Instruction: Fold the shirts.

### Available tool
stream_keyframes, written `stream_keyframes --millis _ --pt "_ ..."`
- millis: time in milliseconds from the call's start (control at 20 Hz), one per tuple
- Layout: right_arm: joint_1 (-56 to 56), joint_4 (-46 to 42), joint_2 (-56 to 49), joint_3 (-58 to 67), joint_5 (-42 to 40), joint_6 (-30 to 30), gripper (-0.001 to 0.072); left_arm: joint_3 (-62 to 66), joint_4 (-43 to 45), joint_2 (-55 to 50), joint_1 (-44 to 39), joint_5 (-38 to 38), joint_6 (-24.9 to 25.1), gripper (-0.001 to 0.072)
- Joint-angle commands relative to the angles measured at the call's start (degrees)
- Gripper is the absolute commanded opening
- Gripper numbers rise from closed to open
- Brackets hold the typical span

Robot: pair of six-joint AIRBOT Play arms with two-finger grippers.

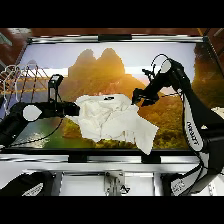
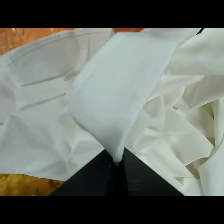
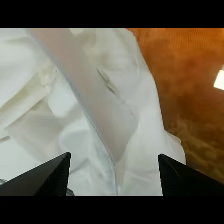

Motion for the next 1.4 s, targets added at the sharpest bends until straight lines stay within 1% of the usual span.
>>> stream_keyframes --millis 0,50,100,150,200,250,350,450,600,650,800,950,1000,1050,1150,1250,1300,1350 --pt "2.3 -1.7 -2.2 -0.7 -1.8 -4.5 0.0612 0.0 -1.1 0.0 0.0 0.0 -0.1 0.0058" --pt "3.0 -3.5 -2.2 -0.7 -1.6 -5.3 0.0450 0.0 -1.1 0.0 0.0 0.0 -0.1 0.0058" --pt "3.6 -5.1 -1.8 -0.5 -1.0 -5.4 0.0203 0.0 -1.1 0.0 0.0 0.0 -0.1 0.0058" --pt "3.9 -6.3 -1.1 -0.4 -0.2 -5.9 0.0094 0.0 -1.1 0.0 0.0 0.0 -0.1 0.0058" --pt "4.1 -6.7 0.2 -0.4 0.2 -7.9 0.0091 0.0 -1.2 0.0 0.0 0.0 -0.2 0.0058" --pt "4.3 -7.0 2.0 -0.4 0.3 -8.6 0.0091 0.2 -2.4 0.0 0.0 0.0 -0.2 0.0058" --pt "4.3 -7.5 6.8 -0.4 0.3 -8.2 0.0091 0.8 -5.7 0.0 0.0 0.0 -0.1 0.0058" --pt "4.3 -8.3 12.6 -0.4 0.3 -4.9 0.0091 1.8 -6.3 0.0 0.0 -1.4 -0.1 0.0058" --pt "4.6 -8.9 20.2 -0.4 0.3 3.6 0.0091 4.2 -6.2 0.0 0.0 -5.5 0.1 0.0059" --pt "5.1 -9.2 21.6 -0.4 0.3 4.9 0.0091 5.1 -6.2 0.0 0.0 -6.5 0.1 0.0059" --pt "9.7 -11.8 22.6 -0.4 2.7 6.6 0.0090 8.6 -6.2 0.0 0.1 -8.9 0.0 0.0059" --pt "15.1 -21.6 22.5 -0.4 5.3 7.8 0.0091 12.2 -5.0 0.1 0.1 -11.6 0.3 0.0059" --pt "16.4 -24.5 22.5 -0.4 6.6 7.8 0.0090 12.5 -2.8 0.1 0.2 -13.6 1.5 0.0059" --pt "17.3 -26.6 22.5 -0.4 8.0 7.8 0.0091 12.6 -0.8 0.1 0.7 -16.9 1.3 0.0059" --pt "18.4 -27.4 22.5 -0.4 10.6 7.8 0.0091 12.8 -2.4 0.3 2.3 -22.8 0.5 0.0059" --pt "19.0 -27.3 22.5 -0.4 10.1 7.9 0.0091 12.8 -6.5 0.8 2.9 -22.4 0.5 0.0060" --pt "19.2 -26.9 22.5 -0.4 9.1 8.3 0.0091 12.8 -8.1 0.7 2.8 -21.2 0.6 0.0072" --pt "19.3 -27.1 22.5 -0.4 8.4 8.5 0.0090 12.8 -9.2 0.5 2.9 -19.9 0.7 0.0165"
